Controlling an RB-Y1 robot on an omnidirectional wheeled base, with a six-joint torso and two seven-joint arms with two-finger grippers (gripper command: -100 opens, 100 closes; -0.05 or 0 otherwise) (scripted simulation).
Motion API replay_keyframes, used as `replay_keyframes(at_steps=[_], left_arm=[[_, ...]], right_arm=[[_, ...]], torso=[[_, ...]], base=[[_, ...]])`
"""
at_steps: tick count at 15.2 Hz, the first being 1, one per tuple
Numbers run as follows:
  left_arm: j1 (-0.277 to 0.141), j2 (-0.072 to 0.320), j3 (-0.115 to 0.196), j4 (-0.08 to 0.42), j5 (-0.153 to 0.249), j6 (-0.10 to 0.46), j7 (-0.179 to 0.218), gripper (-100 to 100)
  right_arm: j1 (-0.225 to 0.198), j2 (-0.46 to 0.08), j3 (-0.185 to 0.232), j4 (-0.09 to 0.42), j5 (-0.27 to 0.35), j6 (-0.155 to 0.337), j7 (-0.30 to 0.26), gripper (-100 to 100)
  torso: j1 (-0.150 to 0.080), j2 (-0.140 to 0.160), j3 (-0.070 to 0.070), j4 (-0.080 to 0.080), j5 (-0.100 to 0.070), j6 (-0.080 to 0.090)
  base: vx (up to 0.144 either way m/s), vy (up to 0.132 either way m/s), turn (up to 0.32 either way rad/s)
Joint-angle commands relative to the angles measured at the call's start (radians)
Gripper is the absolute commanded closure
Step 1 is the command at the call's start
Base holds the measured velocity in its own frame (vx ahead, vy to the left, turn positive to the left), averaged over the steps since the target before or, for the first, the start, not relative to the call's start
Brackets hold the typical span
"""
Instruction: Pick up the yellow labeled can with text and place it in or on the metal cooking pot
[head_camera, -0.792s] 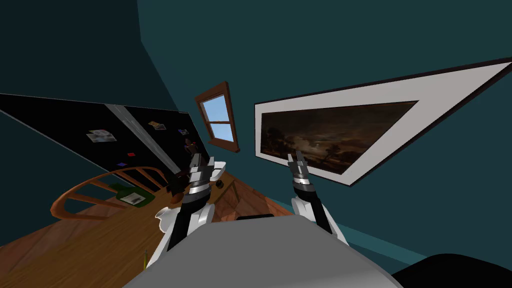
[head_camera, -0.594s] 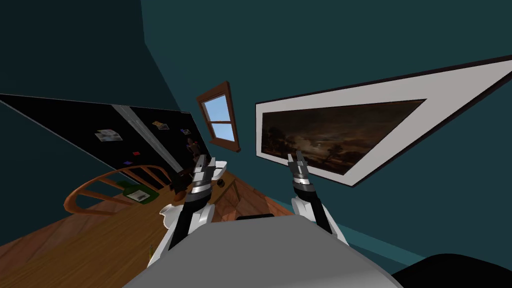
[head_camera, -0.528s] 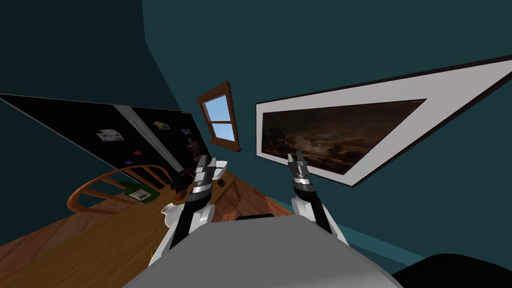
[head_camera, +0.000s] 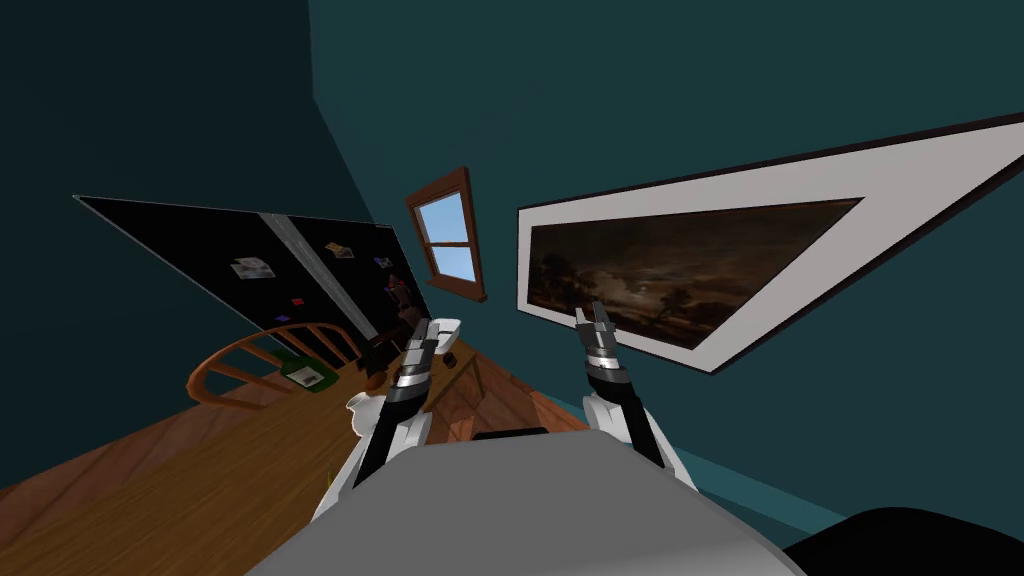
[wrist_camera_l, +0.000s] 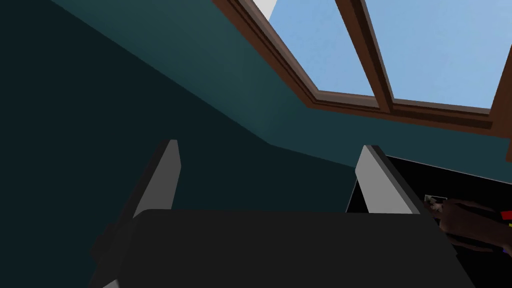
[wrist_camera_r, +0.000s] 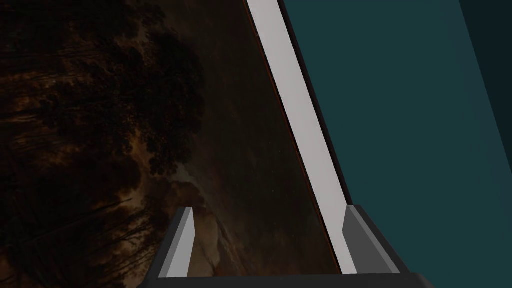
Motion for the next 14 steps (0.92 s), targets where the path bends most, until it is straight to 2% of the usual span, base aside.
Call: replay_keyframes(at_steps=[1, 2, 3, 4, 5, 6, 7, 8, 10, 11, 12, 13, 14], left_arm=[[-0.012, 0.009, 0.001, 0.038, -0.001, -0.007, -0.019, -100], [-0.023, 0.019, 0.000, 0.070, -0.002, -0.021, -0.041, -100], [-0.023, 0.019, 0.000, 0.084, -0.002, -0.021, -0.041, -100], [-0.034, 0.028, 0.000, 0.112, -0.004, -0.036, -0.066, -100], [-0.034, 0.028, 0.000, 0.133, -0.004, -0.036, -0.066, -100], [-0.045, 0.037, 0.000, 0.160, -0.006, -0.050, -0.091, -100], [-0.045, 0.037, 0.000, 0.185, -0.006, -0.050, -0.091, -100], [-0.057, 0.044, 0.000, 0.208, -0.008, -0.066, -0.119, -100], [-0.057, 0.044, 0.000, 0.239, -0.008, -0.066, -0.119, -100], [-0.070, 0.052, 0.001, 0.271, -0.011, -0.081, -0.148, -100], [-0.070, 0.052, 0.001, 0.294, -0.011, -0.081, -0.148, -100], [-0.083, 0.058, 0.002, 0.324, -0.015, -0.097, -0.178, -100], [-0.083, 0.058, 0.002, 0.349, -0.015, -0.097, -0.178, -100]], right_arm=[[0.000, 0.000, 0.000, 0.000, 0.000, 0.000, 0.000, 0], [0.000, 0.000, 0.000, 0.000, 0.000, 0.000, 0.000, 0], [0.000, 0.000, 0.000, 0.000, 0.000, 0.000, 0.000, 0], [0.000, 0.000, 0.000, 0.000, 0.000, 0.000, 0.000, 0], [0.000, 0.000, 0.000, 0.000, 0.000, 0.000, 0.000, 0], [0.000, 0.000, 0.000, 0.000, 0.000, 0.000, 0.000, 0], [0.000, 0.000, 0.000, 0.000, 0.000, 0.000, 0.000, 0], [0.000, 0.000, 0.000, 0.000, 0.000, 0.000, 0.000, 0], [0.000, 0.000, 0.000, 0.000, 0.000, 0.000, 0.000, 0], [0.000, 0.000, 0.000, 0.000, 0.000, 0.000, 0.000, 0], [0.000, 0.000, 0.000, 0.000, 0.000, 0.000, 0.000, 0], [0.000, 0.000, 0.000, 0.000, 0.000, 0.000, 0.000, 0], [0.000, 0.000, 0.000, 0.000, 0.000, 0.000, 0.000, 0]], torso=[[0.000, 0.000, 0.000, 0.000, 0.000, 0.000], [0.000, 0.000, 0.000, 0.000, 0.000, 0.000], [0.000, 0.000, 0.000, 0.000, 0.000, 0.000], [0.000, 0.000, 0.000, 0.000, 0.000, 0.000], [0.000, 0.000, 0.000, 0.000, 0.000, 0.000], [0.000, 0.000, 0.000, 0.000, 0.000, 0.000], [0.000, 0.000, 0.000, 0.000, 0.000, 0.000], [0.000, 0.000, 0.000, 0.000, 0.000, 0.000], [0.000, -0.001, 0.000, 0.000, 0.000, 0.000], [-0.001, -0.001, -0.001, 0.000, 0.000, 0.000], [-0.001, -0.001, -0.001, 0.000, 0.000, 0.000], [-0.001, -0.001, -0.001, 0.000, 0.000, 0.000], [-0.001, -0.002, -0.001, 0.000, 0.000, 0.000]], base=[[-0.029, 0.028, 0.065], [-0.031, 0.036, 0.067], [-0.026, 0.034, 0.047], [-0.030, 0.032, 0.055], [-0.032, 0.029, 0.055], [-0.029, 0.033, 0.078], [-0.022, 0.030, 0.059], [-0.019, 0.028, 0.071], [-0.014, 0.022, 0.029], [-0.011, 0.019, 0.036], [-0.010, 0.018, 0.046], [-0.008, 0.022, 0.073], [-0.005, 0.021, 0.050]])
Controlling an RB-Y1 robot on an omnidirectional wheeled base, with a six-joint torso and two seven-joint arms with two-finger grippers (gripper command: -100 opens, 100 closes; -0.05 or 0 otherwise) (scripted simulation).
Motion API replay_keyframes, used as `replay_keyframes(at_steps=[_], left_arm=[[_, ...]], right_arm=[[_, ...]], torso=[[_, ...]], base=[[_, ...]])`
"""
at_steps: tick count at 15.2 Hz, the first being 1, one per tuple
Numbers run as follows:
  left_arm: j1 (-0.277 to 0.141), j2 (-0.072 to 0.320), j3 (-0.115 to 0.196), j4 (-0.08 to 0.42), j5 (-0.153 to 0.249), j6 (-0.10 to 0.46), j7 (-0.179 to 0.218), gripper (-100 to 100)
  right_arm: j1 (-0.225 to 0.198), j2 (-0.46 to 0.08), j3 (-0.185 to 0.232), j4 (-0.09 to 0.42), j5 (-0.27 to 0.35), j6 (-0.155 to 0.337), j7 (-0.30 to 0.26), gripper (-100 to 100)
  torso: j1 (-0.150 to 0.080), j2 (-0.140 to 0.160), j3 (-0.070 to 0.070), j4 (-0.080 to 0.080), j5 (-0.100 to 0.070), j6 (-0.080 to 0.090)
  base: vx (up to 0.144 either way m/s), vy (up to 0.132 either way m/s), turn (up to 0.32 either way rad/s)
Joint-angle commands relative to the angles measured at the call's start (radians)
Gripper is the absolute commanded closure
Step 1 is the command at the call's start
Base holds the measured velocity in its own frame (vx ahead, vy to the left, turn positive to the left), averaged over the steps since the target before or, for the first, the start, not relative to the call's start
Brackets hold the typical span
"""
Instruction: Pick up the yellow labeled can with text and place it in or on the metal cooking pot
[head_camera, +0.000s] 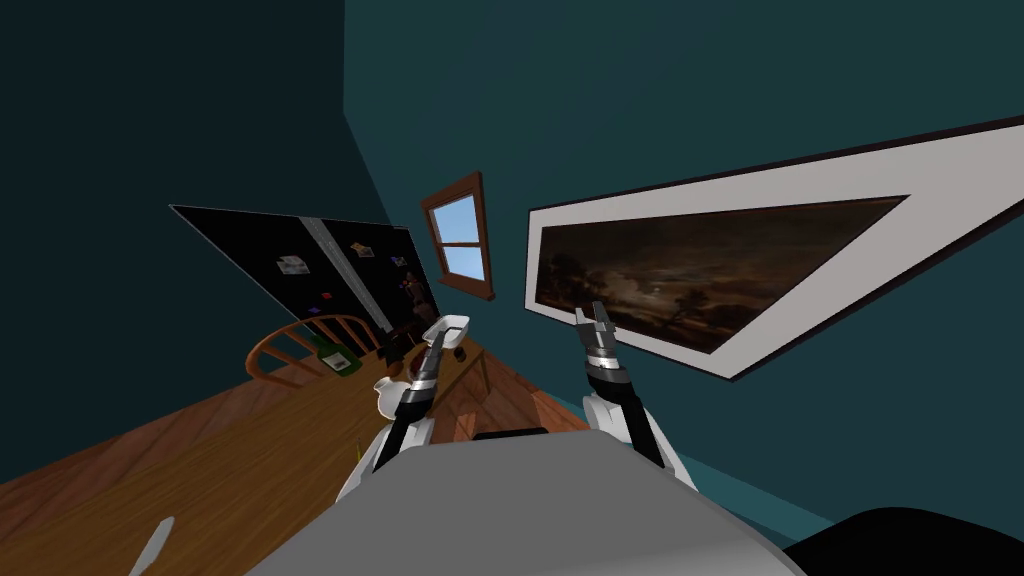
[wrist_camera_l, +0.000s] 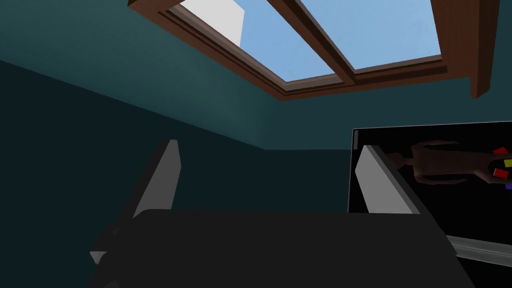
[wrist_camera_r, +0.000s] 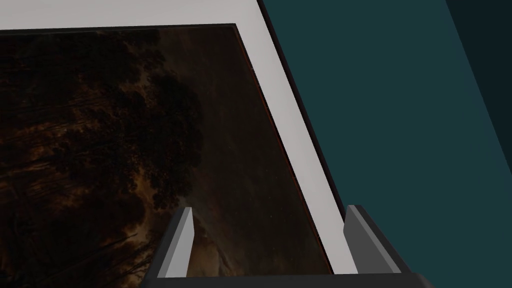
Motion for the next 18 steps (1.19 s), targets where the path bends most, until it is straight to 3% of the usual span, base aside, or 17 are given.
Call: replay_keyframes(at_steps=[1, 4, 6, 7, 10, 11, 13, 14, 16, 17, 18], left_arm=[[-0.002, 0.000, -0.002, 0.030, -0.002, -0.005, -0.015, -100], [-0.029, 0.012, 0.002, 0.115, -0.011, -0.036, -0.079, -100], [-0.029, 0.012, 0.002, 0.149, -0.011, -0.036, -0.079, -100], [-0.044, 0.018, 0.005, 0.172, -0.015, -0.052, -0.112, -100], [-0.044, 0.018, 0.005, 0.209, -0.015, -0.052, -0.112, -100], [-0.058, 0.023, 0.008, 0.241, -0.020, -0.067, -0.146, -100], [-0.058, 0.023, 0.008, 0.270, -0.020, -0.067, -0.146, -100], [-0.073, 0.027, 0.012, 0.305, -0.026, -0.082, -0.181, -100], [-0.073, 0.027, 0.012, 0.331, -0.026, -0.082, -0.181, -100], [-0.087, 0.031, 0.016, 0.367, -0.031, -0.096, -0.216, -100], [-0.087, 0.031, 0.016, 0.389, -0.031, -0.096, -0.216, -100]], right_arm=[[0.000, 0.000, 0.000, 0.000, 0.000, 0.000, 0.000, 0], [0.000, 0.000, 0.000, 0.000, 0.000, 0.000, 0.000, 0], [0.000, 0.000, 0.000, 0.000, 0.000, 0.000, 0.000, 0], [0.000, 0.000, 0.000, 0.000, 0.000, 0.000, 0.000, 0], [0.000, 0.000, 0.000, 0.000, 0.000, 0.000, 0.000, 0], [0.000, 0.000, 0.000, 0.000, 0.000, 0.000, 0.000, 0], [0.000, 0.000, 0.000, 0.000, 0.000, 0.000, 0.000, 0], [0.000, 0.000, 0.000, 0.000, 0.000, 0.000, 0.000, 0], [0.000, 0.000, 0.000, 0.000, 0.000, 0.000, 0.000, 0], [0.000, 0.000, 0.000, 0.000, 0.000, 0.000, 0.000, 0], [0.000, 0.000, 0.000, 0.000, 0.000, 0.000, 0.000, 0]], torso=[[0.000, 0.000, 0.000, 0.000, 0.000, 0.000], [0.000, 0.000, 0.000, 0.000, 0.000, 0.000], [0.000, -0.001, 0.000, 0.000, 0.000, 0.000], [-0.001, -0.001, 0.000, 0.000, 0.000, 0.000], [-0.001, -0.001, -0.001, 0.000, 0.000, 0.000], [-0.001, -0.001, -0.001, 0.000, 0.000, 0.000], [-0.001, -0.001, -0.001, 0.000, 0.000, 0.000], [-0.001, -0.001, -0.001, 0.000, 0.000, 0.000], [-0.001, -0.002, -0.001, 0.000, 0.000, 0.000], [-0.001, -0.002, -0.001, 0.000, 0.000, 0.000], [-0.001, -0.002, -0.001, 0.000, 0.000, 0.000]], base=[[-0.004, 0.013, 0.009], [-0.002, 0.020, 0.045], [0.005, 0.017, 0.026], [0.008, 0.016, 0.036], [0.008, 0.011, 0.015], [0.008, 0.008, 0.032], [0.012, 0.010, 0.022], [0.018, 0.012, 0.028], [0.022, 0.014, 0.019], [0.025, 0.011, 0.020], [0.027, 0.011, 0.021]])
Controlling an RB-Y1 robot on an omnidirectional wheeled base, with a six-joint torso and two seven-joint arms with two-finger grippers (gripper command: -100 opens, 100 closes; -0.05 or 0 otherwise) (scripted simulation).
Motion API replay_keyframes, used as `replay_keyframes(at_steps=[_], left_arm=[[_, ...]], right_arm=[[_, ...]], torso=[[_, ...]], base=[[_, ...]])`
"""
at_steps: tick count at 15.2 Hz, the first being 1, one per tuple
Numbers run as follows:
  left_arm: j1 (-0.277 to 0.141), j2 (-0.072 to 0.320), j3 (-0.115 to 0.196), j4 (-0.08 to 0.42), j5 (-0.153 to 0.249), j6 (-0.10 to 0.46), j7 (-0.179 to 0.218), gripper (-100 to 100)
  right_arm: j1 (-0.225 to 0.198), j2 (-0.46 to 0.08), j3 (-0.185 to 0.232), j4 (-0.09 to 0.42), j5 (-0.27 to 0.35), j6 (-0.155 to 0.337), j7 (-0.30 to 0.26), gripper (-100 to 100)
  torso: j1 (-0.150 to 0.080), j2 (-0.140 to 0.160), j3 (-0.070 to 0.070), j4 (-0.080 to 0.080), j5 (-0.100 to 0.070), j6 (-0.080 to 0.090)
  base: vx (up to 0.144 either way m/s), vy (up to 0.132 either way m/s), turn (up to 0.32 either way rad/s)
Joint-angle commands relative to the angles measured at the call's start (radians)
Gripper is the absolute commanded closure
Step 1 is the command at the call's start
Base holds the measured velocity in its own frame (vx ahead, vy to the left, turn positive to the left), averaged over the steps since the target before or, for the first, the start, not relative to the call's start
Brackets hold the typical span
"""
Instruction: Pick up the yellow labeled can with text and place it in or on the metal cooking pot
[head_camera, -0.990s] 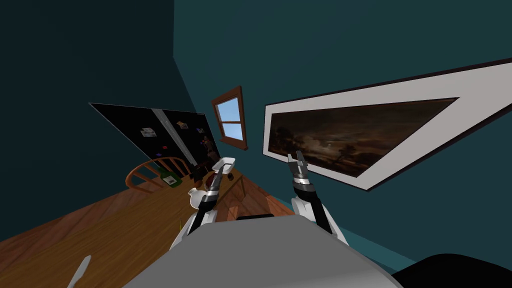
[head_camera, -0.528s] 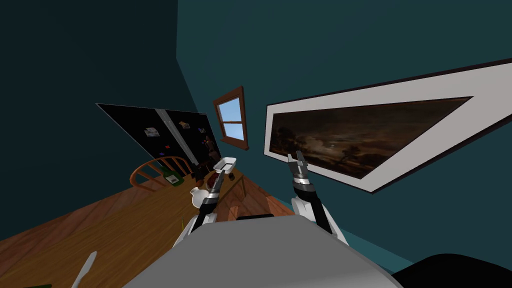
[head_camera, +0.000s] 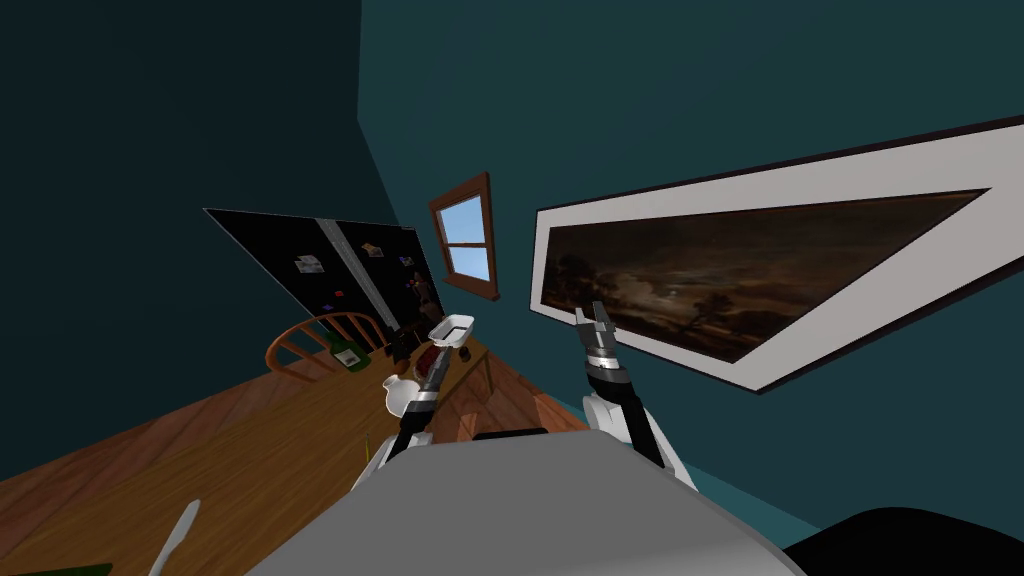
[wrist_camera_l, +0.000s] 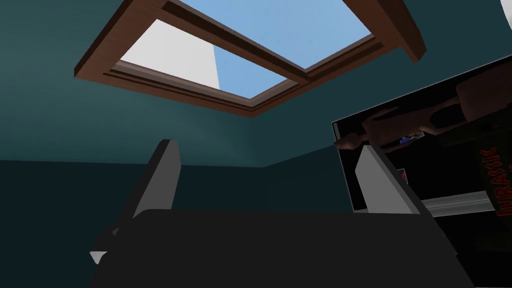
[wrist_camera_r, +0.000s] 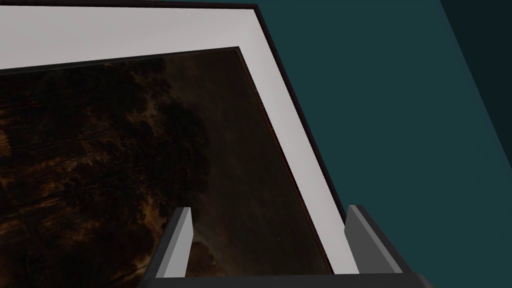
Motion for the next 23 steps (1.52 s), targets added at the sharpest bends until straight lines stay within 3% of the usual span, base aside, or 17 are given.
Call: replay_keyframes(at_steps=[1, 2, 5, 6, 8, 9, 10, 11, 13, 14, 16, 17, 18, 19, 21, 23], left_arm=[[-0.007, 0.000, 0.001, 0.035, -0.002, -0.006, -0.015, -100], [-0.022, 0.004, 0.006, 0.063, -0.008, -0.020, -0.051, -100], [-0.022, 0.004, 0.006, 0.096, -0.008, -0.020, -0.051, -100], [-0.036, 0.007, 0.012, 0.130, -0.015, -0.034, -0.087, -100], [-0.036, 0.007, 0.012, 0.157, -0.015, -0.034, -0.087, -100], [-0.051, 0.010, 0.017, 0.191, -0.022, -0.046, -0.123, -100], [-0.051, 0.010, 0.017, 0.214, -0.022, -0.046, -0.123, -100], [-0.066, 0.013, 0.024, 0.243, -0.029, -0.059, -0.159, -100], [-0.066, 0.013, 0.024, 0.276, -0.029, -0.059, -0.159, -100], [-0.080, 0.015, 0.030, 0.311, -0.036, -0.070, -0.195, -100], [-0.080, 0.015, 0.030, 0.334, -0.036, -0.070, -0.195, -100], [-0.095, 0.016, 0.037, 0.369, -0.044, -0.081, -0.231, -100], [-0.095, 0.016, 0.037, 0.390, -0.044, -0.081, -0.231, -100], [-0.109, 0.017, 0.044, 0.419, -0.051, -0.091, -0.266, -100], [-0.109, 0.017, 0.044, 0.445, -0.051, -0.091, -0.266, -100], [-0.135, 0.018, 0.059, 0.522, -0.067, -0.110, -0.323, -100]], right_arm=[[0.000, 0.000, 0.000, 0.000, 0.000, 0.000, 0.000, 0], [0.000, 0.000, 0.000, 0.000, 0.000, 0.000, 0.000, 0], [0.000, 0.000, 0.000, 0.000, 0.000, 0.000, 0.000, 0], [0.000, 0.000, 0.000, 0.000, 0.000, 0.000, 0.000, 0], [0.000, 0.000, 0.000, 0.000, 0.000, 0.000, 0.000, 0], [0.000, 0.000, 0.000, 0.000, 0.000, 0.000, 0.000, 0], [0.000, 0.000, 0.000, 0.000, 0.000, 0.000, 0.000, 0], [0.000, 0.000, 0.000, 0.000, 0.000, 0.000, 0.000, 0], [0.000, 0.000, 0.000, 0.000, 0.000, 0.000, 0.000, 0], [0.000, 0.000, 0.000, 0.000, 0.000, 0.000, 0.000, 0], [0.000, 0.000, 0.000, 0.000, 0.000, 0.000, 0.000, 0], [0.000, 0.000, 0.000, 0.000, 0.000, 0.000, 0.000, 0], [0.000, 0.000, 0.000, 0.000, 0.000, 0.000, 0.000, 0], [0.000, 0.000, 0.000, 0.000, 0.000, 0.000, 0.000, 0], [0.000, 0.000, 0.000, 0.000, 0.000, 0.000, 0.000, 0], [0.000, 0.000, 0.000, 0.000, 0.000, 0.000, 0.000, 0]], torso=[[0.000, 0.000, 0.000, 0.000, 0.000, 0.000], [0.000, 0.000, 0.000, 0.000, 0.000, 0.000], [0.000, 0.000, 0.000, 0.000, 0.000, 0.000], [-0.001, 0.000, 0.000, 0.000, 0.000, 0.000], [0.000, 0.000, 0.000, 0.000, 0.000, 0.000], [-0.001, 0.000, 0.000, 0.000, 0.000, 0.000], [-0.001, -0.001, 0.000, 0.000, 0.000, 0.000], [-0.001, -0.001, -0.001, 0.000, 0.000, 0.000], [-0.001, -0.002, -0.001, 0.000, 0.000, 0.000], [-0.001, -0.002, -0.001, 0.000, 0.000, 0.000], [-0.001, -0.002, -0.001, 0.000, 0.000, 0.000], [-0.001, -0.002, -0.001, 0.000, 0.000, 0.000], [-0.001, -0.002, -0.001, 0.000, 0.000, 0.000], [-0.001, -0.002, -0.001, 0.000, 0.000, 0.000], [-0.002, -0.003, -0.002, -0.001, 0.000, 0.000], [-0.001, -0.003, -0.001, -0.001, 0.000, 0.000]], base=[[0.020, 0.010, 0.012], [0.028, 0.014, 0.022], [0.023, 0.005, 0.009], [0.025, 0.006, 0.013], [0.028, 0.005, 0.011], [0.038, 0.004, 0.013], [0.045, 0.005, 0.011], [0.051, 0.005, 0.009], [0.049, 0.003, 0.004], [0.052, 0.000, 0.003], [0.045, -0.004, 0.001], [0.049, -0.002, -0.001], [0.058, -0.003, -0.004], [0.069, -0.008, -0.006], [0.060, -0.006, -0.003], [0.077, -0.004, -0.016]])
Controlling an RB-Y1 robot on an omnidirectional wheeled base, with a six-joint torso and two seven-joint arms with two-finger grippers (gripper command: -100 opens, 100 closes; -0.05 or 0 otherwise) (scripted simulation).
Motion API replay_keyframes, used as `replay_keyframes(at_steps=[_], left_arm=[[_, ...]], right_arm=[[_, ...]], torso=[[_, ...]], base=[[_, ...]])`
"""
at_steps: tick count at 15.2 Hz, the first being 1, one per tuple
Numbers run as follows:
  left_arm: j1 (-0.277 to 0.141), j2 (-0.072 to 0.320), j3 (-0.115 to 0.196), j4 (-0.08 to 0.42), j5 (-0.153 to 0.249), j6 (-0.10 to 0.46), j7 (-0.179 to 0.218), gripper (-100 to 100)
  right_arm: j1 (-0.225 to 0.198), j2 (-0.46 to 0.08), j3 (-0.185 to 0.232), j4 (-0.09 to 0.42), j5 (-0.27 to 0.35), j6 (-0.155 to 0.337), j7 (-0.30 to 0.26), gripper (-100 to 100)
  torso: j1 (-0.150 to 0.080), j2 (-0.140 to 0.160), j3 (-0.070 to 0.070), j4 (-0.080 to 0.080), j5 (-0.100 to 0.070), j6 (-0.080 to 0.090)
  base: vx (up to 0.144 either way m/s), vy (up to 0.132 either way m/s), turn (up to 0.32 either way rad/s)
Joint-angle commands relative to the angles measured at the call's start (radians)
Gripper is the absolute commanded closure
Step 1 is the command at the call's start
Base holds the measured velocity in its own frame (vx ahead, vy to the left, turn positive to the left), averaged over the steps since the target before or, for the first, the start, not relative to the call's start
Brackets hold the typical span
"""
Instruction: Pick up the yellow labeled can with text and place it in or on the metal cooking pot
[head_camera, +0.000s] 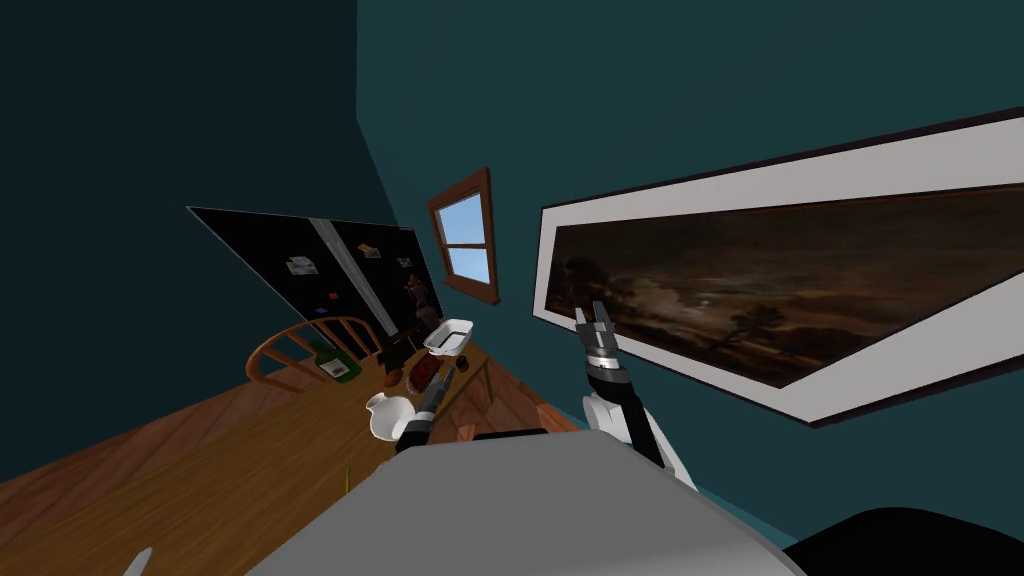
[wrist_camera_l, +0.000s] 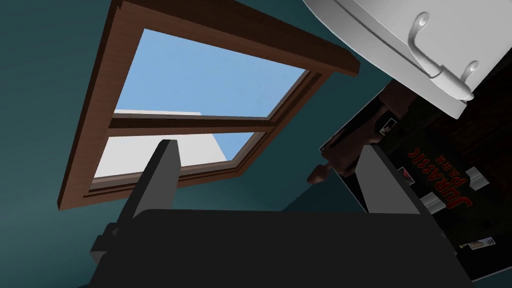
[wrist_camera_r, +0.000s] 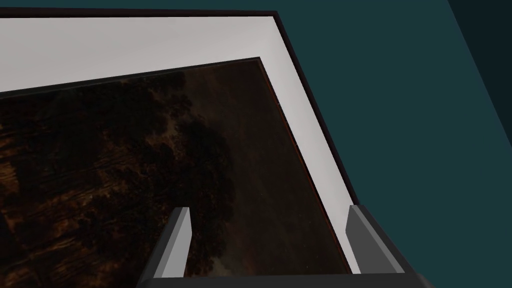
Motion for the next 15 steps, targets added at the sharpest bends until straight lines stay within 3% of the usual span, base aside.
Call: replay_keyframes(at_steps=[1, 3, 4, 5, 6, 7, 8, 9, 12, 14, 15], left_arm=[[-0.011, 0.001, 0.007, 0.050, -0.008, -0.001, -0.039, -100], [-0.011, 0.001, 0.007, 0.054, -0.008, -0.001, -0.039, -100], [-0.023, 0.001, 0.014, 0.090, -0.016, -0.009, -0.071, -100], [-0.023, 0.001, 0.014, 0.102, -0.016, -0.009, -0.071, -100], [-0.036, 0.001, 0.022, 0.134, -0.023, -0.016, -0.102, -100], [-0.036, 0.001, 0.022, 0.148, -0.023, -0.016, -0.102, -100], [-0.047, 0.000, 0.029, 0.177, -0.030, -0.023, -0.132, -100], [-0.047, 0.000, 0.029, 0.191, -0.030, -0.023, -0.132, -100], [-0.068, -0.002, 0.043, 0.268, -0.044, -0.035, -0.185, -100], [-0.068, -0.002, 0.043, 0.268, -0.044, -0.035, -0.185, -100], [-0.077, -0.003, 0.050, 0.295, -0.050, -0.039, -0.208, -100]], right_arm=[[0.000, 0.000, 0.000, 0.000, 0.000, 0.000, 0.000, 0], [0.000, 0.000, 0.000, 0.000, 0.000, 0.000, 0.000, 0], [0.000, 0.000, 0.000, 0.000, 0.000, 0.000, 0.000, 0], [0.000, 0.000, 0.000, 0.000, 0.000, 0.000, 0.000, 0], [0.000, 0.000, 0.000, 0.000, 0.000, 0.000, 0.000, 0], [0.000, 0.000, 0.000, 0.000, 0.000, 0.000, 0.000, 0], [0.000, 0.000, 0.000, 0.000, 0.000, 0.000, 0.000, 0], [0.000, 0.000, 0.000, 0.000, 0.000, 0.000, 0.000, 0], [0.000, 0.000, 0.000, 0.000, 0.000, 0.000, 0.000, 0], [0.000, 0.000, 0.000, 0.000, 0.000, 0.000, 0.000, 0], [0.000, 0.000, 0.000, 0.000, 0.000, 0.000, 0.000, 0]], torso=[[0.000, 0.000, 0.000, 0.000, 0.000, 0.000], [0.000, 0.000, 0.000, 0.000, 0.000, 0.000], [0.000, 0.001, 0.000, 0.000, 0.000, 0.000], [0.000, 0.002, 0.001, 0.000, 0.000, 0.000], [0.000, 0.002, 0.001, 0.000, 0.000, 0.000], [0.000, 0.001, 0.001, 0.000, 0.000, 0.000], [0.000, 0.001, 0.000, 0.000, 0.000, 0.000], [-0.001, 0.000, 0.000, 0.000, 0.000, 0.000], [-0.001, 0.000, 0.000, 0.000, 0.000, 0.000], [-0.001, -0.001, 0.000, 0.000, 0.000, 0.000], [-0.001, 0.000, 0.000, 0.000, 0.000, 0.000]], base=[[0.102, -0.008, -0.020], [0.057, -0.008, 0.002], [0.045, -0.007, -0.014], [0.054, -0.004, -0.017], [0.071, -0.003, -0.021], [0.078, -0.007, -0.019], [0.081, -0.019, -0.023], [0.084, -0.018, -0.018], [0.087, -0.012, -0.023], [0.074, -0.008, -0.012], [0.062, -0.007, -0.019]])
